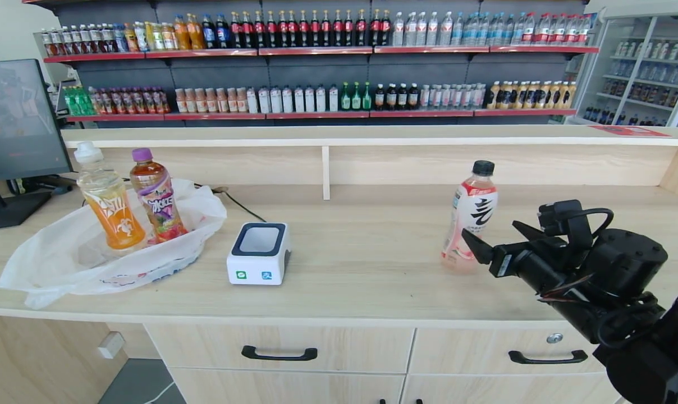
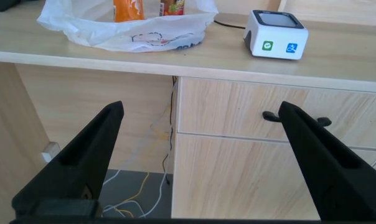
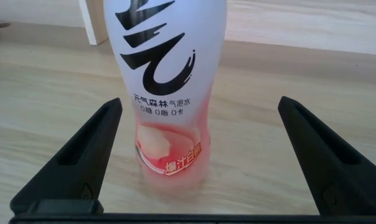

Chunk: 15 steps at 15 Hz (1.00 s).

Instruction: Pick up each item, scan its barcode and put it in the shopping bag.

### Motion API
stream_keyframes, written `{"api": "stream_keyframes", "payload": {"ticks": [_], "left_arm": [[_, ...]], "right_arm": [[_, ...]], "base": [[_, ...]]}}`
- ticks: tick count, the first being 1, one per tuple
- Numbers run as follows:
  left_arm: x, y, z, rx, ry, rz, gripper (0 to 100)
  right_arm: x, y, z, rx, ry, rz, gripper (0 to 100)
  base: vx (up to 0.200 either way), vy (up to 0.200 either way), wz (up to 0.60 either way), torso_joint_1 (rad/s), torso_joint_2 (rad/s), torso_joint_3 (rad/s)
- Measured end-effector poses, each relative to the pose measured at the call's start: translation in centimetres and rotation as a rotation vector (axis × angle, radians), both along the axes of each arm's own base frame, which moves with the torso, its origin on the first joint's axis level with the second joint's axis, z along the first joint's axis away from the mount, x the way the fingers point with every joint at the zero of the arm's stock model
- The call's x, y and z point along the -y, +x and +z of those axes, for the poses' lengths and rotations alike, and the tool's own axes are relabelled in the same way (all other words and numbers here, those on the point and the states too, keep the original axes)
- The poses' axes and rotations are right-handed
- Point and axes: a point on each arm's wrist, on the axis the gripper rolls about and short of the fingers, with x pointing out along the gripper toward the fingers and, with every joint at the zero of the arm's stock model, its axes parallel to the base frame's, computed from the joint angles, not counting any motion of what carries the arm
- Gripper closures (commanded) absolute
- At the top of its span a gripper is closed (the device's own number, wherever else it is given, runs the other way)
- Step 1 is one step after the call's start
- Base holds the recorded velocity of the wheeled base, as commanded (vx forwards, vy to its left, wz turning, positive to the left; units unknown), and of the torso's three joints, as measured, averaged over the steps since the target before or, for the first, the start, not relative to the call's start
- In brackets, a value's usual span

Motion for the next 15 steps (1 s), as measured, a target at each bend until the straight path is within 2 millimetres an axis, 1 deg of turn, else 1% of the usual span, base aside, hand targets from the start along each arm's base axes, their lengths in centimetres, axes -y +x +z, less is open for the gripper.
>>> {"api": "stream_keyframes", "payload": {"ticks": [11, 15], "left_arm": [[0.0, 0.0, 0.0, 0.001, 0.0, 0.0, 0], [0.0, 0.0, 0.0, 0.001, -0.001, 0.0, 0]], "right_arm": [[-1.2, 4.5, -1.3, 0.032, 0.034, 0.007, 0], [-1.5, 5.6, -1.6, 0.044, 0.039, 0.007, 0]], "base": [[0.0, 0.0, 0.0, 0.0, 0.0, 0.0], [0.0, 0.0, 0.0, 0.0, 0.0, 0.0]]}}
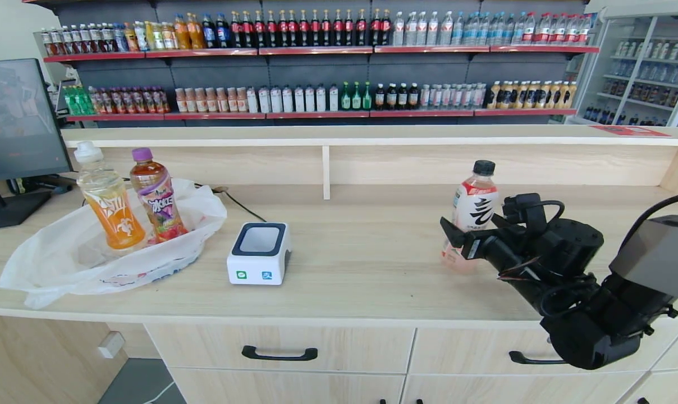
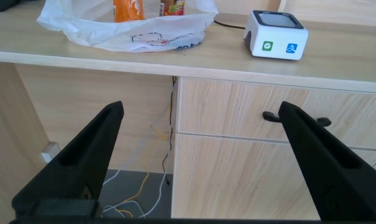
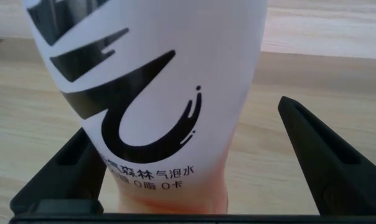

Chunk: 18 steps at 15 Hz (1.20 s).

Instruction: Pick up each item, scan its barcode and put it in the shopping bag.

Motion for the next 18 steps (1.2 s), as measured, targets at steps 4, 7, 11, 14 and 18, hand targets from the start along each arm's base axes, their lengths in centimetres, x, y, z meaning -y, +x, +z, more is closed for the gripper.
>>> {"api": "stream_keyframes", "payload": {"ticks": [4, 7, 11, 14, 18], "left_arm": [[0.0, 0.0, 0.0, 0.0, 0.0, 0.0, 0], [0.0, 0.0, 0.0, 0.0, 0.0, 0.0, 0], [0.0, 0.0, -0.01, 0.0, 0.0, 0.0, 0], [0.0, 0.0, -0.01, 0.0, 0.0, 0.0, 0], [0.0, 0.0, -0.01, 0.0, 0.0, 0.0, 0]], "right_arm": [[-0.22, 0.87, -0.04, 0.018, 0.005, 0.0, 0], [-0.25, 1.0, -0.12, 0.019, 0.006, 0.001, 0], [-0.24, 1.06, -0.15, 0.019, 0.006, 0.0, 100], [-0.28, 1.07, -0.06, 0.021, 0.007, 0.0, 100], [-0.21, 0.94, 0.29, 0.027, 0.009, -0.001, 100]], "base": [[0.0, 0.0, 0.0, 0.0, 0.0, 0.0], [0.0, 0.0, 0.0, 0.0, 0.0, 0.0], [0.0, 0.0, 0.0, 0.0, 0.0, 0.0], [0.0, 0.0, 0.0, 0.0, 0.0, 0.0], [0.0, 0.0, 0.0, 0.0, 0.0, 0.0]]}}
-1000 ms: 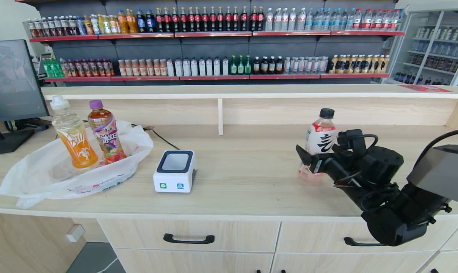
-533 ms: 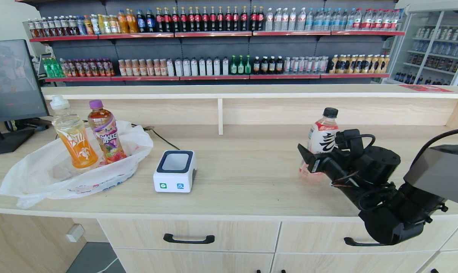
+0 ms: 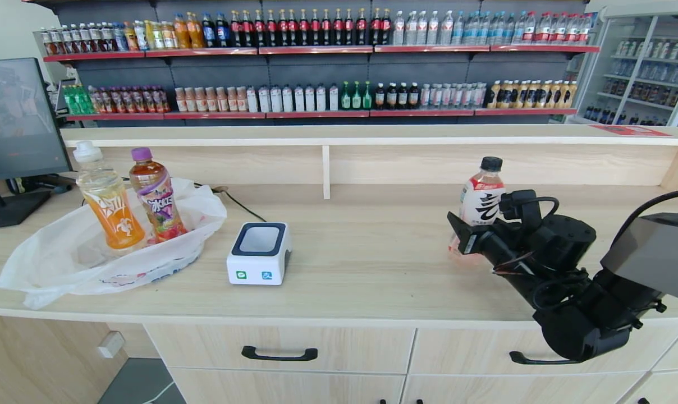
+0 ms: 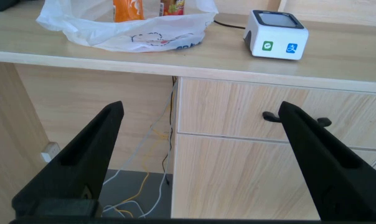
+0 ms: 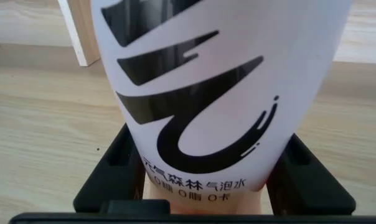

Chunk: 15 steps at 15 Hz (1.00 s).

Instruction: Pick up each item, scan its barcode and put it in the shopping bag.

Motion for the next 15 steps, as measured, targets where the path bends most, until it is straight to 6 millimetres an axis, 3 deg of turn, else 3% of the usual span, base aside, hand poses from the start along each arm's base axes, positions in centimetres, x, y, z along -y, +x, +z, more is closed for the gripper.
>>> {"api": "stream_keyframes", "payload": {"ticks": [8, 15], "left_arm": [[0.0, 0.0, 0.0, 0.0, 0.003, 0.0, 0], [0.0, 0.0, 0.0, 0.0, 0.003, 0.0, 0]], "right_arm": [[0.4, -1.8, 2.3, 0.04, 0.01, 0.001, 100], [-0.2, -7.9, 4.6, 0.04, 0.011, 0.071, 100]], "base": [[0.0, 0.0, 0.0, 0.0, 0.0, 0.0], [0.0, 0.0, 0.0, 0.0, 0.0, 0.0]]}}
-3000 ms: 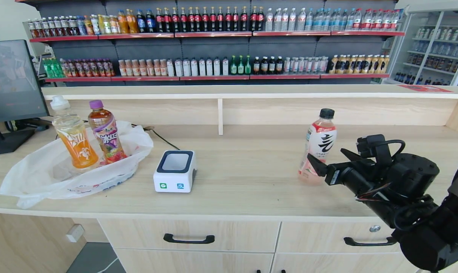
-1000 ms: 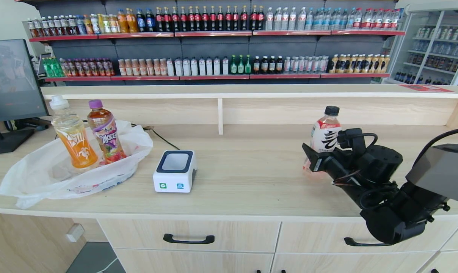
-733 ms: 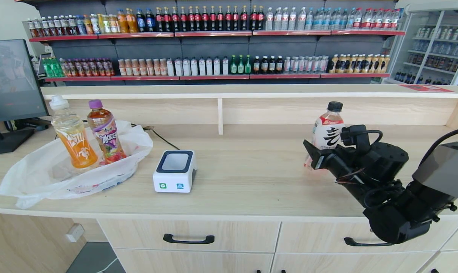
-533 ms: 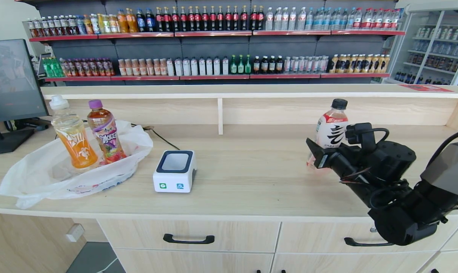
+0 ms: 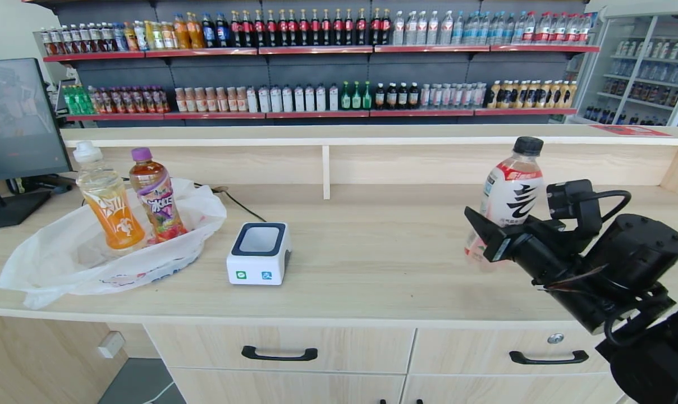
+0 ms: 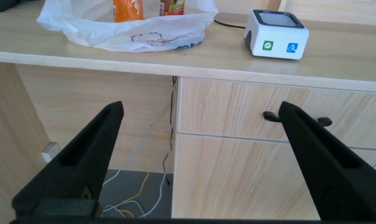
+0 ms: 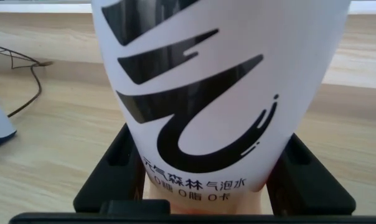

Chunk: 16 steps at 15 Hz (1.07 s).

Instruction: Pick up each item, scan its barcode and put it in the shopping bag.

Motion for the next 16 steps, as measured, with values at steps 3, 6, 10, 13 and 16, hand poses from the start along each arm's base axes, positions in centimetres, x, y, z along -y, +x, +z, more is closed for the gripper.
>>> {"api": "stream_keyframes", "payload": {"ticks": [3, 6, 10, 13, 16], "left_arm": [[0.0, 0.0, 0.0, 0.0, 0.0, 0.0, 0], [0.0, 0.0, 0.0, 0.0, 0.0, 0.0, 0], [0.0, 0.0, 0.0, 0.0, 0.0, 0.0, 0], [0.0, 0.0, 0.0, 0.0, 0.0, 0.0, 0], [0.0, 0.0, 0.0, 0.0, 0.0, 0.0, 0]], "right_arm": [[-0.7, -3.0, 0.3, -0.017, -0.006, 0.059, 100], [-0.7, -5.2, 1.1, 0.001, 0.001, 0.092, 100], [-1.7, -8.1, 2.0, 0.032, 0.018, 0.188, 100], [-3.0, -10.8, 2.8, 0.036, 0.098, 0.318, 100], [-3.4, -12.4, 3.6, 0.006, 0.246, 0.42, 100]], "base": [[0.0, 0.0, 0.0, 0.0, 0.0, 0.0], [0.0, 0.0, 0.0, 0.0, 0.0, 0.0], [0.0, 0.0, 0.0, 0.0, 0.0, 0.0], [0.0, 0.0, 0.0, 0.0, 0.0, 0.0], [0.0, 0.0, 0.0, 0.0, 0.0, 0.0]]}}
